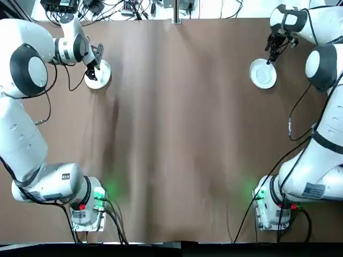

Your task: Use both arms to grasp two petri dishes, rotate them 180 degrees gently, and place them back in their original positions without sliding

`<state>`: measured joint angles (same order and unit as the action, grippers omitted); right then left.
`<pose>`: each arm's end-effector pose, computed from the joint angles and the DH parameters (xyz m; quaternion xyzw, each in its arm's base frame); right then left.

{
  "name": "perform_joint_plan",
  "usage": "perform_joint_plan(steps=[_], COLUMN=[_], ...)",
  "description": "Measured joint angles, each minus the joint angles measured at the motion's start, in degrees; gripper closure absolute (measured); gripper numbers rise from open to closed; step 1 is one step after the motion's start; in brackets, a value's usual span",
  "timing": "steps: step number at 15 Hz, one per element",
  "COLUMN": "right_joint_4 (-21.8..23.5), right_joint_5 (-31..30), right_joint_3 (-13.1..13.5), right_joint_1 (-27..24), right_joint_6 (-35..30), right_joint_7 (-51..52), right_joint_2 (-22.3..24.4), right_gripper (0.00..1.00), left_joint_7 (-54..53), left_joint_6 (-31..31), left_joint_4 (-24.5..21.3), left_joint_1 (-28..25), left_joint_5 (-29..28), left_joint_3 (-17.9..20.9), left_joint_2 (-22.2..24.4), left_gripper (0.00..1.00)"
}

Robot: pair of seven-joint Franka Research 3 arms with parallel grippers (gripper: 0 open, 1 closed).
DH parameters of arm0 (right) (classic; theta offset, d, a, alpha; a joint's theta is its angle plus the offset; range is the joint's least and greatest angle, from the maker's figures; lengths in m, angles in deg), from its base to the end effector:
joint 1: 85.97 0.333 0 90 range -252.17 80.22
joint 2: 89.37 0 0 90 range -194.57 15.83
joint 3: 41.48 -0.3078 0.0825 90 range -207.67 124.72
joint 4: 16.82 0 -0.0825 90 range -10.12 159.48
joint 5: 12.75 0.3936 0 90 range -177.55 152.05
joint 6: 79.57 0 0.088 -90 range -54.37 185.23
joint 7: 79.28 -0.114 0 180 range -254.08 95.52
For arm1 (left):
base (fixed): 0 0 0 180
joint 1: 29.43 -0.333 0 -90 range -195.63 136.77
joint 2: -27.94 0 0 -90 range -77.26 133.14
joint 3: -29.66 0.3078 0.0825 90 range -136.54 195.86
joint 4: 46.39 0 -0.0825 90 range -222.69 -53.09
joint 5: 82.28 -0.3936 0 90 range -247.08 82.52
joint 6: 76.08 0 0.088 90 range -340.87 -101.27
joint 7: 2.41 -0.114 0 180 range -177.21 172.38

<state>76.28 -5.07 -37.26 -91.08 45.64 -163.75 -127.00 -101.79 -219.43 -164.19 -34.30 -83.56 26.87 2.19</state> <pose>0.6750 -0.1001 0.2112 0.6565 -0.7522 -0.0553 0.0046 0.5955 0.0215 0.1928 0.6557 -0.7550 0.0021 0.0036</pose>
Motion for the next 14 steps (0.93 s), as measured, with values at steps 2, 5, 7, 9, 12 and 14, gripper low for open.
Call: perform_joint_plan(steps=[2, 5, 7, 9, 12, 14], right_joint_4=[0.7, 2.2, 2.8, 2.9, 2.9, 2.9], right_joint_5=[0.0, 0.0, 0.0, 0.0, 0.0, 0.0], right_joint_3=[0.0, -0.1, -0.1, -0.1, -0.2, -0.2], right_joint_1=[0.0, 0.2, 0.3, 0.4, 0.8, 0.9], right_joint_6=[-0.1, -0.2, -0.1, -0.1, 0.2, 1.4], right_joint_7=[-0.1, -0.2, -0.2, -0.2, -0.2, -0.2], right_joint_2=[-0.1, -0.1, -0.1, -0.1, -0.1, -0.1], right_gripper=[0.04, 0.31, 0.50, 0.64, 0.67, 0.67], left_joint_7=[-1.1, -1.1, -1.1, -1.1, -1.1, -1.1], left_joint_6=[-0.9, -1.2, -1.3, -1.4, -1.5, -1.6], left_joint_4=[-0.4, -0.8, -1.0, -1.1, -1.6, -1.8], left_joint_1=[-0.3, -0.3, -0.7, -1.2, -1.3, -1.3], left_joint_5=[-0.4, -0.5, -0.5, -0.5, -0.5, -0.5], left_joint_3=[0.0, -0.1, 0.0, 0.0, 0.0, 0.0], left_joint_2=[-0.2, -0.2, -0.4, -0.6, -0.7, -0.8], left_gripper=[0.45, 0.45, 0.44, 0.44, 0.44, 0.43])
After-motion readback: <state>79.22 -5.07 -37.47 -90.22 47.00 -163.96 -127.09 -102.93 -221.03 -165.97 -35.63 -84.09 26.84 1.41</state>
